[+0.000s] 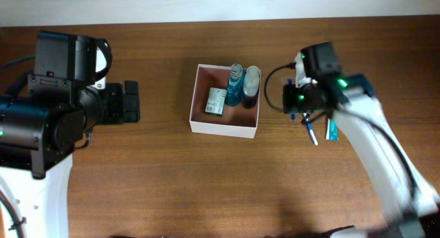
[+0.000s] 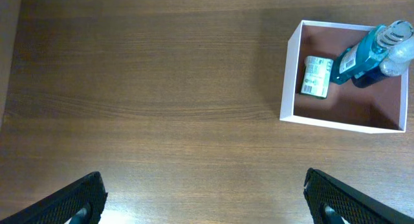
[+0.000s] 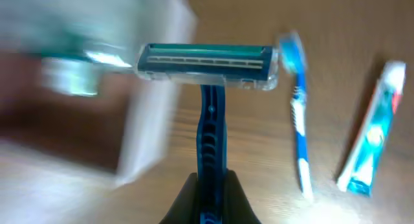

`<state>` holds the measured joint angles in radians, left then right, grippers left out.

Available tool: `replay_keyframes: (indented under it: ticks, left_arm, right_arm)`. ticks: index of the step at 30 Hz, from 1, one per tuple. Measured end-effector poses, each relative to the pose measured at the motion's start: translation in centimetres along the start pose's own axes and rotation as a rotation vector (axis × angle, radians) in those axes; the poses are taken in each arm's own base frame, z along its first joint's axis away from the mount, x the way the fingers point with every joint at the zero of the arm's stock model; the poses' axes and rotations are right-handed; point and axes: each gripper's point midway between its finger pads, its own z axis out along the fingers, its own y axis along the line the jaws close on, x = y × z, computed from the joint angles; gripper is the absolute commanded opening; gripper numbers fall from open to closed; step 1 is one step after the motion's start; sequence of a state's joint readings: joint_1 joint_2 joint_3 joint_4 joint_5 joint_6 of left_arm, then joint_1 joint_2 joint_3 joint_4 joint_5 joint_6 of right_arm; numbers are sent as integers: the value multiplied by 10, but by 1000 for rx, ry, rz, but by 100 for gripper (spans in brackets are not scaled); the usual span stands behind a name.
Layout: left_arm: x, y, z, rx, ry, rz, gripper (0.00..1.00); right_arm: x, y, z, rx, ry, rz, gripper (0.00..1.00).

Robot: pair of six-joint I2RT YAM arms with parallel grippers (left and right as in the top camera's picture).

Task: Pack container
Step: 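Carry the razor with the right gripper into the box and release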

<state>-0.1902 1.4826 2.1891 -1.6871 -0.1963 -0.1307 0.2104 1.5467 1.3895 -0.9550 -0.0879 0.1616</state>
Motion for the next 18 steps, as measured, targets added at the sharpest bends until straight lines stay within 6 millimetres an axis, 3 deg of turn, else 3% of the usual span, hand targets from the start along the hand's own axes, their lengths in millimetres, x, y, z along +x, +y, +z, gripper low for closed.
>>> replay_keyframes:
  ticks: [3, 5, 7, 10, 12, 15, 18]
  left_arm:
    - [0, 0, 0, 0, 0, 0, 99]
    - [0, 0, 0, 0, 0, 0, 99]
    - [0, 0, 0, 0, 0, 0, 99]
    - [0, 0, 0, 0, 0, 0, 99]
    - [0, 0, 0, 0, 0, 0, 99]
    - [0, 0, 0, 0, 0, 0, 99]
    - [0, 0, 0, 0, 0, 0, 99]
  right_arm:
    - [-8, 47, -47, -121, -145, -174, 4]
    - [-4, 77, -62, -183, -189, -310, 4]
    - [3, 106, -64, -233, -203, -460, 4]
    - [13, 141, -49, -282, -195, -670, 4]
    - [19, 161, -27, -302, -179, -805, 4]
    - [16, 176, 9, -278, -172, -927, 4]
    - [9, 174, 50, -212, -156, -980, 4]
